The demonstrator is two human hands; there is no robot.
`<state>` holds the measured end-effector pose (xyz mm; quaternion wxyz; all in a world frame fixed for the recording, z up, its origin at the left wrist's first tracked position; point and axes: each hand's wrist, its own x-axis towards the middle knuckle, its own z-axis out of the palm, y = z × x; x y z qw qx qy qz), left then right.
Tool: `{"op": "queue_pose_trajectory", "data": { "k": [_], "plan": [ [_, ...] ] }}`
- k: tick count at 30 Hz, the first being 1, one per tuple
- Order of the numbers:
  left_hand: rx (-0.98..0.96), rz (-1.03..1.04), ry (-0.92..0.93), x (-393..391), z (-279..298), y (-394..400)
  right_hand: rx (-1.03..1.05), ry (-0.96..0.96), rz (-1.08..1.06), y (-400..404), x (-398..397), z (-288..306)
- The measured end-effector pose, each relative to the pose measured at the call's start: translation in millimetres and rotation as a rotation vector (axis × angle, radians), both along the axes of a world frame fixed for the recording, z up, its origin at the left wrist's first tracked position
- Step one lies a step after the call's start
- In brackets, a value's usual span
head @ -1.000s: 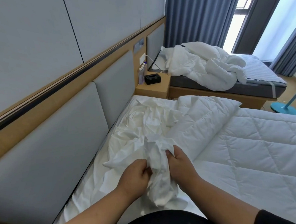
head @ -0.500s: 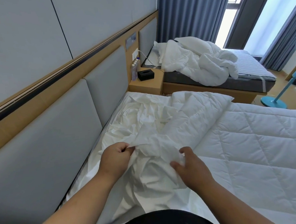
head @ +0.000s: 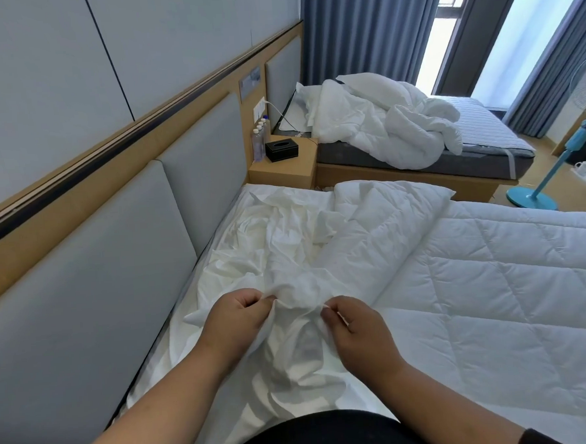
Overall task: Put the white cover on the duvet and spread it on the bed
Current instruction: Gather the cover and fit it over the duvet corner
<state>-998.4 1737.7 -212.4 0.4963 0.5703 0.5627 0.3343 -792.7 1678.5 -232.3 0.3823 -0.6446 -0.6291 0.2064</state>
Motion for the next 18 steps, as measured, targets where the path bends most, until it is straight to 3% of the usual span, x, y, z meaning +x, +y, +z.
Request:
{"op": "queue_pose_trajectory", "data": {
  "k": [3,6,10,12,14,16,18],
  "plan": [
    [0.063,0.023,0.078,2.8,1.7,0.9,0.045,0.095,-0.108,1.2,3.5,23.0],
    [0.127,0.03,0.128,7.4,6.4,2.8,0.015,0.177,-0.042,-9.8,-5.8,63.0],
    [0.102,-0.036,0.112,11.5,11.4,5.2,-0.529,0.558,0.245,-23.5,-9.8,83.2],
    [0.08,-0.084,0.134,9.7,12.6,4.6,-0.772,0.718,0.272,-22.2,2.7,74.1],
    [0.041,-0.115,0.097,6.9,14.7,3.0,-0.856,0.562,0.17,-15.3,11.6,53.7],
    [-0.006,-0.151,0.049,4.8,17.5,0.7,-0.726,0.269,0.062,-9.8,9.3,31.5],
    [-0.033,-0.189,0.031,3.0,18.3,-1.1,-0.564,0.241,0.002,-7.6,-1.9,21.6]
  ]
}}
